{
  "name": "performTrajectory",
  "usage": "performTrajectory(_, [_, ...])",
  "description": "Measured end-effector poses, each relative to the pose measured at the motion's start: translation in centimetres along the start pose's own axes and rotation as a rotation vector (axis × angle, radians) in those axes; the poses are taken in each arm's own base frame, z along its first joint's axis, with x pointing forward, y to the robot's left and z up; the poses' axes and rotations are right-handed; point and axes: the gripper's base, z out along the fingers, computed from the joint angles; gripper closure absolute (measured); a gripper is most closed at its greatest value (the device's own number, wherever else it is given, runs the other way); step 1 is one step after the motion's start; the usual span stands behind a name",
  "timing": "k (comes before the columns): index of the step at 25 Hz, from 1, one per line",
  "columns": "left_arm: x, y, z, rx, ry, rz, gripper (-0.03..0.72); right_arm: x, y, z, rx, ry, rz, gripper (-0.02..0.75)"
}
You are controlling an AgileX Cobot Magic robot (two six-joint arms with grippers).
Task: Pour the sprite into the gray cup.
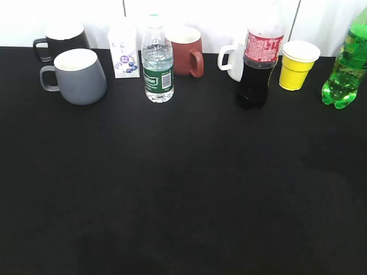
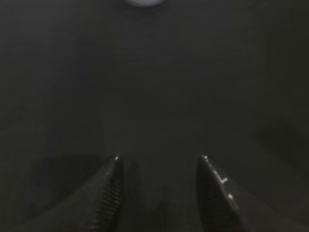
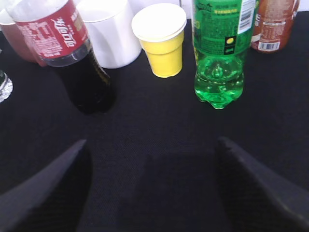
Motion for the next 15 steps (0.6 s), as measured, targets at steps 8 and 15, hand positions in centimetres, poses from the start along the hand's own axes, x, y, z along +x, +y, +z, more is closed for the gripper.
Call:
performTrajectory(8, [0.0,0.1,0.0,-0.010,-0.004,-0.010,0.345,0.0,-0.5,-0.9,0.089,-0.053,-0.005,0.144])
performTrajectory(15, [0.0,0.1,0.0,-0.011,-0.004,-0.009,0.414,5.2,-0.4,-3.2,0.123,-0.152,0.073,0.144])
